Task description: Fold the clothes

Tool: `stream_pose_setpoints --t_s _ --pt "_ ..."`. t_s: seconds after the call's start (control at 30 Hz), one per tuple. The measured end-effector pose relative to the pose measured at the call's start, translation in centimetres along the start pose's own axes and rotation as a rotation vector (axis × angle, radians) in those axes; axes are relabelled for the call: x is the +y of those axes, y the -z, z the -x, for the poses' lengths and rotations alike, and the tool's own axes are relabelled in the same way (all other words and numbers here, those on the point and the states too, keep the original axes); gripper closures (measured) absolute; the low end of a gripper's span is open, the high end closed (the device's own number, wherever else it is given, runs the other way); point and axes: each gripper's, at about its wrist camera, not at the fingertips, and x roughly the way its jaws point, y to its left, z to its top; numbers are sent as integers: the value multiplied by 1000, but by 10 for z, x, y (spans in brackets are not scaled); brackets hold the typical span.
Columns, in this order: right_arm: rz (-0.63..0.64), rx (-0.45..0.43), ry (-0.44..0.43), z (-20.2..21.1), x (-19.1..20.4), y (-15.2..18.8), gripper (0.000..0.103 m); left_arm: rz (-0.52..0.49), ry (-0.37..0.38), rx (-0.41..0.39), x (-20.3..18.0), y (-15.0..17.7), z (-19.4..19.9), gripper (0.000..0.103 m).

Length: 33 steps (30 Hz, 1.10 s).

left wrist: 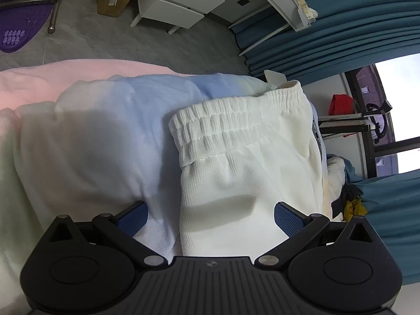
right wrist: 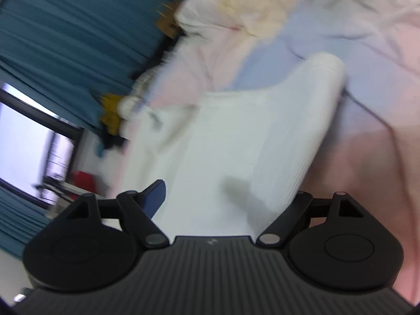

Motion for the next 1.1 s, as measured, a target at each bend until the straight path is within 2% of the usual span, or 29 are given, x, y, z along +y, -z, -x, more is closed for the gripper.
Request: stream_pose_setpoints --t_s 0.03,0.07,0.1,0.23,0.3,0.37,0.47,0.5,0.63,0.8,1.0,1.1 --pt "-13 21 19 -4 -5 0 22 1 4 2 0 0 0 0" --pt "-8 47 27 -8 -8 1 29 1 9 5 -1 0 -1 0" --pt "24 62 25 -9 -6 2 30 2 13 7 -1 0 -1 0" --pt "131 39 -63 3 12 11 30 7 32 12 -2 1 -3 0" --pt "136 22 -87 8 16 12 30 15 44 11 -1 1 -4 0" --pt "133 25 -69 8 14 10 30 26 61 10 0 1 -4 0" --pt "57 32 -49 8 1 5 32 39 84 18 1 0 -6 1" --pt "25 28 -43 7 -4 3 36 42 89 20 1 0 -6 1" --pt "-86 19 -48 8 -22 -1 67 57 132 26 2 -1 -9 2" --pt "-168 1 -95 13 -27 -3 81 80 175 31 6 -3 -15 4" --pt "-93 -39 -70 14 -15 -3 94 67 271 42 2 -3 -21 28" --pt "-50 -63 -58 13 -8 -3 95 37 305 31 -2 -4 -24 48"
